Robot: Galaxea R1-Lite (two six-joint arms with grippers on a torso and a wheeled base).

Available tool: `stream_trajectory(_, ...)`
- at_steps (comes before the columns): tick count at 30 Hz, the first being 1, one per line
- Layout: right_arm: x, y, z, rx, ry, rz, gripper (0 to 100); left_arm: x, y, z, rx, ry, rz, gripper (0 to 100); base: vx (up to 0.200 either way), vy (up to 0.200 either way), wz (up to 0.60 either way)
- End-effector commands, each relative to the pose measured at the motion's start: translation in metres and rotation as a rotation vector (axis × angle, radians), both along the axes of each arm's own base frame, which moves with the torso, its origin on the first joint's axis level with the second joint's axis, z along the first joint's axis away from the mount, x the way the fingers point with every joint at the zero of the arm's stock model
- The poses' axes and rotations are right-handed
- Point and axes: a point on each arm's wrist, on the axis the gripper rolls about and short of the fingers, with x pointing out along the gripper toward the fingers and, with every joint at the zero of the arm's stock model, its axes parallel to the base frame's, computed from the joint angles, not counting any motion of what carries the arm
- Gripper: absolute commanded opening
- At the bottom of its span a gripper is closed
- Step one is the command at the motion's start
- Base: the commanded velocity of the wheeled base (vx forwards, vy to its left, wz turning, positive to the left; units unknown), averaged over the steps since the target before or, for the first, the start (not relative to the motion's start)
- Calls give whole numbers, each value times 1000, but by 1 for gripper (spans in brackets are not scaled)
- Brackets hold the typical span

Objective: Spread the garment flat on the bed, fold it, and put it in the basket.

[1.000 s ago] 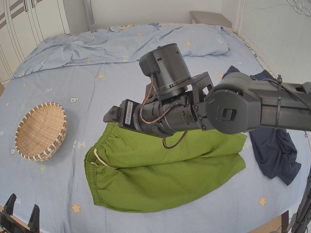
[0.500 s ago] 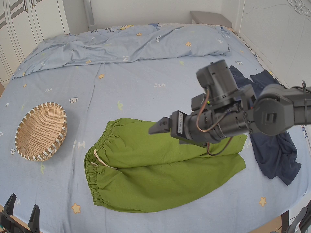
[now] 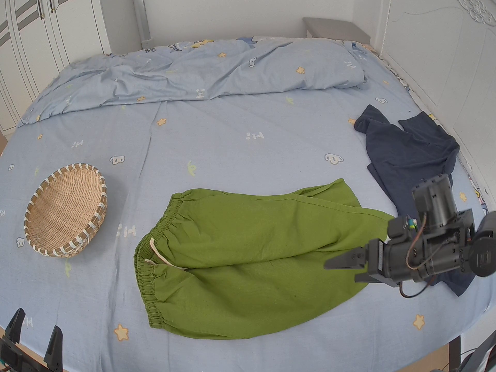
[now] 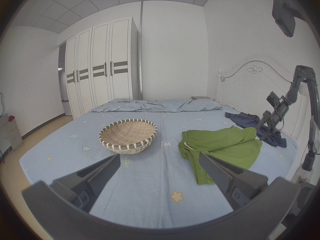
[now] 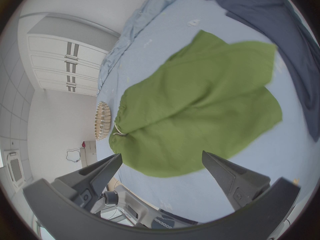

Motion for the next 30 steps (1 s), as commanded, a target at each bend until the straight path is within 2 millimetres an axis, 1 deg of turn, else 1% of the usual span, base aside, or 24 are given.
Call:
stream_trajectory(1, -28, -60, -19, 55, 4, -80, 100, -27, 0, 66, -50, -239, -26, 100, 0, 0, 0)
stream_trajectory(2, -28, -60, -19, 55, 4, -80, 100, -27, 0, 66, -50, -239, -26, 100, 0, 0, 0)
stream_trajectory(3, -23, -68, -28, 35, 15, -74, 100, -31, 3, 114, -150, -177, -127, 100, 0, 0, 0)
stream_trajectory(4, -20, -70, -32, 27, 24, -73, 100, -28, 3, 121, -159, -121, -171, 100, 0, 0, 0)
stream_trajectory(5, -17, -72, -37, 20, 30, -76, 100, -19, 3, 126, -168, -38, -246, 100, 0, 0, 0)
stream_trajectory(8, -11, -79, -45, 17, 31, -106, 100, 4, 0, 127, -247, 106, -420, 100, 0, 0, 0)
stream_trajectory(9, -11, -79, -45, 17, 31, -106, 100, 4, 0, 127, -247, 106, -420, 100, 0, 0, 0)
stream_trajectory(10, -8, -82, -49, 23, 12, -118, 100, 25, -7, 125, -367, 242, -539, 100, 0, 0, 0)
stream_trajectory(11, -6, -82, -51, 25, 6, -122, 100, 30, -9, 124, -401, 274, -567, 100, 0, 0, 0)
stream_trajectory(12, -5, -84, -52, 32, -13, -131, 100, 45, -16, 124, -470, 339, -616, 100, 0, 0, 0)
stream_trajectory(14, -2, -85, -52, 46, -45, -133, 100, 66, -26, 121, -544, 417, -631, 100, 0, 0, 0)
stream_trajectory(15, 1, -85, -52, 59, -65, -126, 100, 81, -32, 117, -574, 446, -620, 100, 0, 0, 0)
stream_trajectory(17, 6, -84, -54, 72, -78, -125, 100, 106, -42, 106, -587, 497, -599, 100, 0, 0, 0)
stream_trajectory(19, 6, -84, -54, 72, -78, -125, 100, 106, -42, 106, -587, 497, -599, 100, 0, 0, 0)
stream_trajectory(20, 12, -83, -60, 70, -75, -125, 100, 136, -51, 89, -584, 592, -561, 100, 0, 0, 0)
stream_trajectory(21, 14, -83, -63, 69, -71, -125, 100, 147, -53, 82, -580, 635, -542, 100, 0, 0, 0)
stream_trajectory(22, 14, -83, -64, 68, -69, -125, 100, 152, -54, 78, -577, 652, -533, 100, 0, 0, 0)
stream_trajectory(23, 15, -83, -66, 66, -66, -127, 100, 164, -54, 68, -565, 705, -524, 100, 0, 0, 0)
stream_trajectory(25, 16, -84, -69, 62, -66, -128, 100, 169, -52, 52, -551, 784, -564, 100, 0, 0, 0)
stream_trajectory(26, 16, -84, -69, 62, -66, -128, 100, 169, -52, 52, -551, 784, -564, 100, 0, 0, 0)
stream_trajectory(27, 18, -86, -70, 61, -69, -138, 100, 164, -49, 40, -524, 839, -669, 100, 0, 0, 0)
stream_trajectory(28, 19, -87, -71, 61, -74, -141, 100, 164, -47, 36, -506, 850, -704, 100, 0, 0, 0)
stream_trajectory(30, 20, -88, -71, 64, -78, -143, 100, 167, -43, 30, -485, 857, -718, 100, 0, 0, 0)
